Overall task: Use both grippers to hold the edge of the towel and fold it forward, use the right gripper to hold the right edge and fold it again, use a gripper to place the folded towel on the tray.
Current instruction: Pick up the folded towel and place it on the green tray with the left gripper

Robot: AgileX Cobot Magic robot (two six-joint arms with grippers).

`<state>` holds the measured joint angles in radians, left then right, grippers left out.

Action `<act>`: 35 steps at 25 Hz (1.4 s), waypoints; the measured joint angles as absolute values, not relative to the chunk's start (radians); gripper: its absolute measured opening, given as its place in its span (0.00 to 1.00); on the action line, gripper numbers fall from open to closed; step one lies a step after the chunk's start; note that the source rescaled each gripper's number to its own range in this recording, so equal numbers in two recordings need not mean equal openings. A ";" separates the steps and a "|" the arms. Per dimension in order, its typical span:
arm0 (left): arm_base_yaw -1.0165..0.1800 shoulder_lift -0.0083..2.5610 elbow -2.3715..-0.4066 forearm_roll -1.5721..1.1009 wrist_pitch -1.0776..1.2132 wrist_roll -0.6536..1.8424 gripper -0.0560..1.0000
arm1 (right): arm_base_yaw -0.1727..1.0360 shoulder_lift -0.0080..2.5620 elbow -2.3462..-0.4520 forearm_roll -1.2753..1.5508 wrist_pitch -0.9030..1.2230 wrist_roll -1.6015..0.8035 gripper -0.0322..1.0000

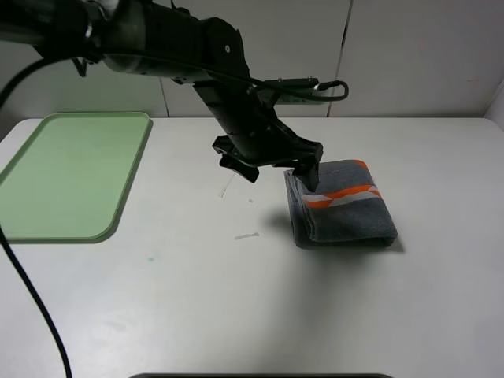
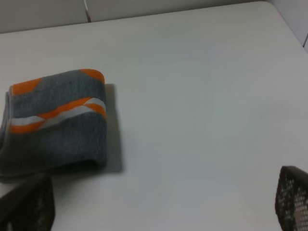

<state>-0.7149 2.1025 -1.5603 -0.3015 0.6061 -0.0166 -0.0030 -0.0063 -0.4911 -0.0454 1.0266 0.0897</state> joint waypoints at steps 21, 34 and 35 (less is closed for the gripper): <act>-0.743 2.320 -1.681 -0.281 0.506 -0.074 1.00 | -0.003 -0.006 -0.491 -0.045 1.027 0.090 1.00; -0.743 2.357 -1.687 -0.345 0.414 -0.074 1.00 | -0.003 -0.006 -0.491 -0.045 1.027 0.090 1.00; -0.743 2.357 -1.688 -0.346 0.413 -0.074 1.00 | -0.003 -0.006 -0.491 -0.045 1.027 0.090 1.00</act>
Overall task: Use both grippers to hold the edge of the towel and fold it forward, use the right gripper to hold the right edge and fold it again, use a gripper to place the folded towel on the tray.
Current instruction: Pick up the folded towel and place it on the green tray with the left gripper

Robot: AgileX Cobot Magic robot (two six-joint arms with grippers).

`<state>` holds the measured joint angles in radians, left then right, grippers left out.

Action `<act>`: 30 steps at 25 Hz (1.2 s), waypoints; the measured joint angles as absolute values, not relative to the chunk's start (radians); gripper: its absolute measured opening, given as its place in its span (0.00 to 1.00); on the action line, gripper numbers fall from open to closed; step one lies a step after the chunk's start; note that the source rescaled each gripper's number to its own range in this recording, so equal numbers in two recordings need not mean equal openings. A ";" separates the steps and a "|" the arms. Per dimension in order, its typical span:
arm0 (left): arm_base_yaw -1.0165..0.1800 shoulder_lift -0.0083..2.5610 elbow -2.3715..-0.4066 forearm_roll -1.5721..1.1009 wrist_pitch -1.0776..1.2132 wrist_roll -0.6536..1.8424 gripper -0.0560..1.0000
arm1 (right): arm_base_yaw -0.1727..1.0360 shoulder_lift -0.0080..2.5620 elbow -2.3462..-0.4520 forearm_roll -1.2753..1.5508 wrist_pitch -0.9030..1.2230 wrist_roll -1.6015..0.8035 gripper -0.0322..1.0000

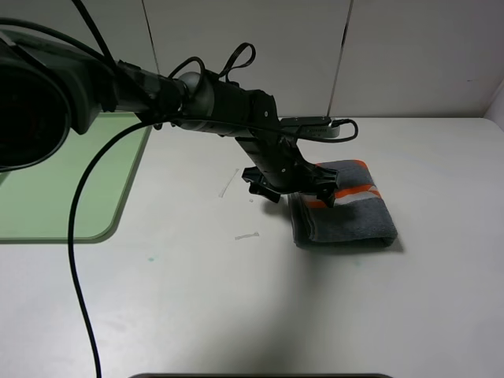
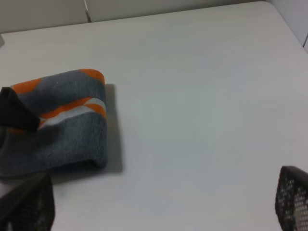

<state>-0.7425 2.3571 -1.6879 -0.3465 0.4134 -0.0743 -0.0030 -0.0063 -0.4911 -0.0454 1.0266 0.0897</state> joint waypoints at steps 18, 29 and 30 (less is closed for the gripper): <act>-0.744 2.372 -1.688 -0.347 0.406 -0.074 0.34 | -0.003 -0.006 -0.491 -0.045 1.027 0.090 1.00; -0.744 2.372 -1.688 -0.343 0.407 -0.074 0.14 | -0.003 -0.006 -0.491 -0.045 1.027 0.090 1.00; -0.744 2.369 -1.688 -0.343 0.410 -0.074 0.14 | -0.003 -0.006 -0.491 -0.045 1.027 0.090 1.00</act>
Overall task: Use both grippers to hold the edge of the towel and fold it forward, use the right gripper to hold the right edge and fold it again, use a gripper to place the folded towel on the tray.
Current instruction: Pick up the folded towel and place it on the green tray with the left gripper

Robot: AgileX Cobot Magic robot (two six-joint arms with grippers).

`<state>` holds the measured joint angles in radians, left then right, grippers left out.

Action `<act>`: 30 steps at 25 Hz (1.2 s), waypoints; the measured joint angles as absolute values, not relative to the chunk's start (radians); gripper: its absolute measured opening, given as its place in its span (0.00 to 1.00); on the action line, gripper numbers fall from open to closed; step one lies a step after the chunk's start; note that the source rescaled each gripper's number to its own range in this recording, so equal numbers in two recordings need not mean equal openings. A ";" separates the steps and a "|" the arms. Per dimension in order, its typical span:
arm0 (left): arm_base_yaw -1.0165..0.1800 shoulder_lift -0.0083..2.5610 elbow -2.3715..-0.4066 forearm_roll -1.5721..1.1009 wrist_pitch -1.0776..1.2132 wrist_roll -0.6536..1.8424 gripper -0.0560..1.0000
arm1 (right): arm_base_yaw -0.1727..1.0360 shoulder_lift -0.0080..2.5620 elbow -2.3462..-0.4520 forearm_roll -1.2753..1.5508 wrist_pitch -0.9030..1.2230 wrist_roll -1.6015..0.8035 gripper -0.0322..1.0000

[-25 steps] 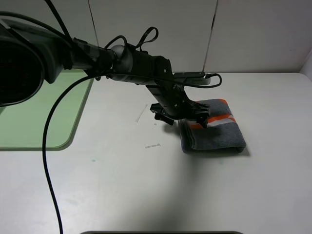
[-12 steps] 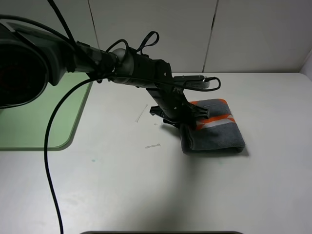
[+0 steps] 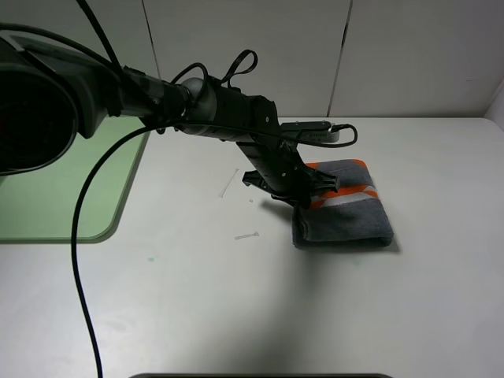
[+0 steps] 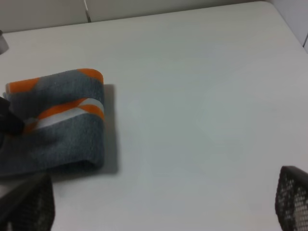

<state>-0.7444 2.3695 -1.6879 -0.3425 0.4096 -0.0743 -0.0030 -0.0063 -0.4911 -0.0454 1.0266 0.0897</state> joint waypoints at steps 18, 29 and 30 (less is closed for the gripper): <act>-0.681 2.277 -1.688 -0.231 0.655 -0.057 0.14 | -0.003 -0.006 -0.491 -0.045 1.027 0.090 1.00; -0.663 2.232 -1.786 -0.067 0.845 -0.094 0.14 | -0.003 -0.006 -0.491 -0.045 1.027 0.090 1.00; -0.661 2.232 -1.796 -0.062 0.865 -0.095 0.14 | -0.003 -0.006 -0.491 -0.045 1.027 0.090 1.00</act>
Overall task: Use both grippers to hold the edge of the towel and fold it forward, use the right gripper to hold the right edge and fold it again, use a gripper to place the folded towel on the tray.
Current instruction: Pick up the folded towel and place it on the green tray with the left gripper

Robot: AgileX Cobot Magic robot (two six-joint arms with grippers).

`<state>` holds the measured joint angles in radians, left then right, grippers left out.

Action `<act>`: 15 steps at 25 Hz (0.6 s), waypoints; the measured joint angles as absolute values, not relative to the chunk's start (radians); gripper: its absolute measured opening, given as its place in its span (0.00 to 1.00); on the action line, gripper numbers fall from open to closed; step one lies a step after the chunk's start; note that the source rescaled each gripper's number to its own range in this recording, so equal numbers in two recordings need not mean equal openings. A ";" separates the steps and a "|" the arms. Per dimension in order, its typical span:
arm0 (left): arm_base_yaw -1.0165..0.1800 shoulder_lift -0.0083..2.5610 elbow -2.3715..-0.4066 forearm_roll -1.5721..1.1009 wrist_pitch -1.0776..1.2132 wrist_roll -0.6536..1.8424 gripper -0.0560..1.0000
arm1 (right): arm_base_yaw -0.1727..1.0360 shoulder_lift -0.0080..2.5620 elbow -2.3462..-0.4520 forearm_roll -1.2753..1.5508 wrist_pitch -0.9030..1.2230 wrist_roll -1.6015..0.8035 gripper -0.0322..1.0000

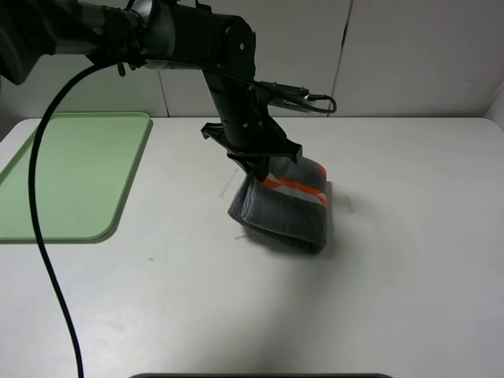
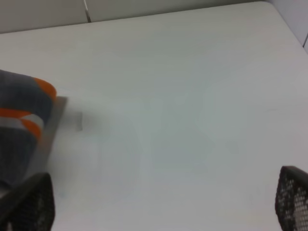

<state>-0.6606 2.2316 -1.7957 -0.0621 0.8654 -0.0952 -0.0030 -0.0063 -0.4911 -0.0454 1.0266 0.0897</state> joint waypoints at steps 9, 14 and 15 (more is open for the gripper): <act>-0.637 2.232 -1.904 0.026 1.056 -0.097 0.14 | -0.003 -0.006 -0.491 -0.045 1.027 0.090 1.00; -0.633 2.232 -1.948 0.107 1.141 -0.087 0.14 | -0.003 -0.006 -0.491 -0.045 1.027 0.090 1.00; -0.628 2.232 -1.951 0.111 1.157 -0.080 0.14 | -0.003 -0.006 -0.491 -0.045 1.027 0.090 1.00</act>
